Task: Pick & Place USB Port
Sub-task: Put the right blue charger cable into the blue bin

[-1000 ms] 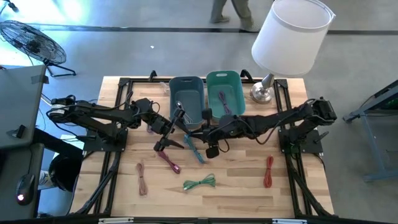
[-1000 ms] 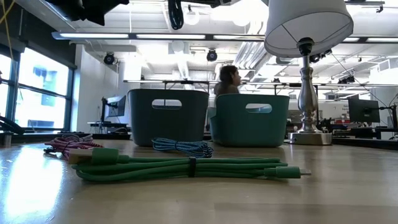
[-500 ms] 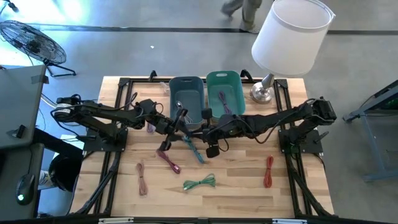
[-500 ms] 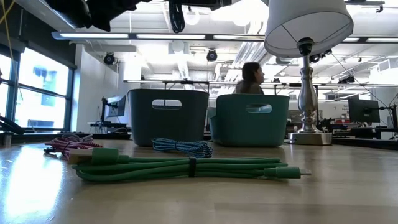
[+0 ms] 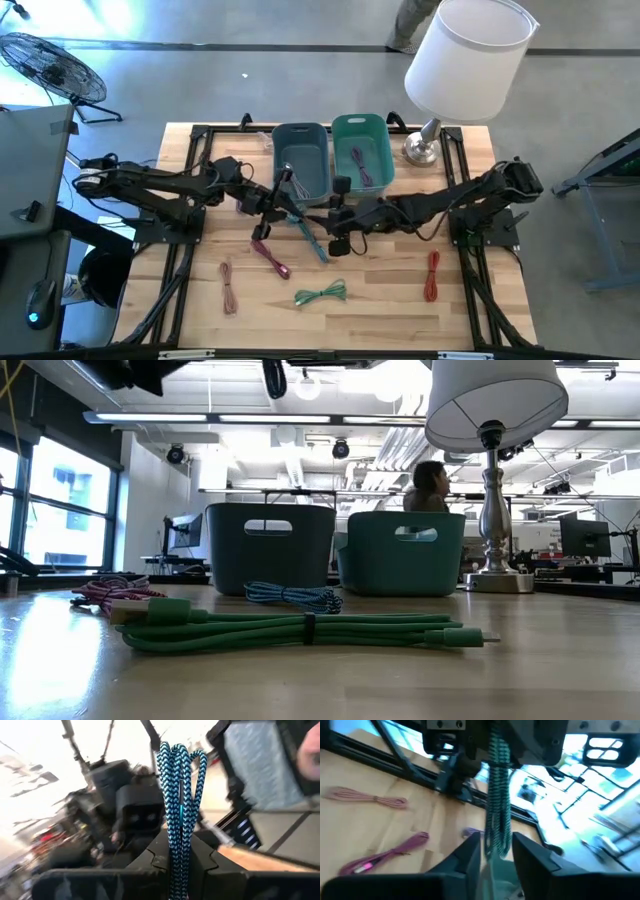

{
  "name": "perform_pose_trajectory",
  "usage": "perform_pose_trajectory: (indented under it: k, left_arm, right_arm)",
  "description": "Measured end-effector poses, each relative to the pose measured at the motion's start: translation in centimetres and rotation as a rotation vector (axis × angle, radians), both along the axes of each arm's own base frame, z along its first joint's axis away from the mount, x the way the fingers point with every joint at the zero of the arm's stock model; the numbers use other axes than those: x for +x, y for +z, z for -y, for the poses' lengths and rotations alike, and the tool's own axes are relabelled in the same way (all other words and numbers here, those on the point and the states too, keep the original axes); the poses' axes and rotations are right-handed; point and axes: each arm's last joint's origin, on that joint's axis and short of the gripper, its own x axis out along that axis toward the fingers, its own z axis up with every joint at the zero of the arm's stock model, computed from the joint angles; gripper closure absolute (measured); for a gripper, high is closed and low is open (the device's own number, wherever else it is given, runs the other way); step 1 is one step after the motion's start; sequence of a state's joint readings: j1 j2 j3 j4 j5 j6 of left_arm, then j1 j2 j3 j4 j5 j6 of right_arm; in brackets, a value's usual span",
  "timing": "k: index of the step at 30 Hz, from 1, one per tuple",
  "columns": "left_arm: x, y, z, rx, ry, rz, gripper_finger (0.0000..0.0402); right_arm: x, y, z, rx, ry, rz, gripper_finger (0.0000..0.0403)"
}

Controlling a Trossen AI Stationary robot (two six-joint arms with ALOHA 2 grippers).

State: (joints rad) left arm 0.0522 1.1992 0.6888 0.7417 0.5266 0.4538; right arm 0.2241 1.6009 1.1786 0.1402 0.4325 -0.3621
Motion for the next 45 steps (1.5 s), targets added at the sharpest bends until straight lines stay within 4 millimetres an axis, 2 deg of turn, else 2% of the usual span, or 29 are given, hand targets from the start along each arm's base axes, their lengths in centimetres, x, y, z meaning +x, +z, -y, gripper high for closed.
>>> perform_pose_trajectory:
  k: [7,14,16,21,25,29,34,39,45]
  left_arm:
    - [-2.4,1.0,-0.6,0.145,0.235,-0.032,0.0381]
    - [-5.0,1.2,-4.0,0.039,0.553,-0.184,0.0381]
    - [-5.3,1.2,-5.1,0.021,0.573,-0.195,0.0381]
    - [-6.0,1.0,-8.1,-0.049,0.499,-0.214,0.0381]
    - [-6.3,0.5,-10.6,-0.249,0.496,-0.263,0.0376]
    - [-5.8,-0.6,-12.7,-0.389,0.488,-0.311,0.0375]
    - [-3.9,-2.6,-14.2,-0.5,0.46,-0.353,0.0382]
    - [-2.6,-4.4,-15.1,-0.6,0.415,-0.41,0.0382]
    - [-2.5,-4.8,-15.2,-0.641,0.427,-0.433,0.0361]
  right_arm:
    - [-0.9,0.0,-2.7,-0.07,-0.107,0.003,0.0227]
    - [-2.2,-0.3,-5.0,-0.147,-0.207,-0.021,0.0202]
    - [-2.6,-0.4,-5.5,-0.187,-0.255,-0.032,0.0203]
    - [-3.6,-0.5,-6.8,-0.293,-0.368,-0.044,0.0209]
    - [-4.3,-0.4,-7.8,-0.326,-0.416,-0.034,0.0214]
    - [-4.8,-0.4,-8.5,-0.353,-0.442,-0.035,0.0221]
    - [-5.2,-0.5,-9.0,-0.369,-0.456,-0.036,0.0234]
    - [-5.3,-0.6,-9.0,-0.358,-0.457,-0.037,0.025]
    - [-5.5,-1.2,-8.9,-0.356,-0.454,-0.062,0.0261]
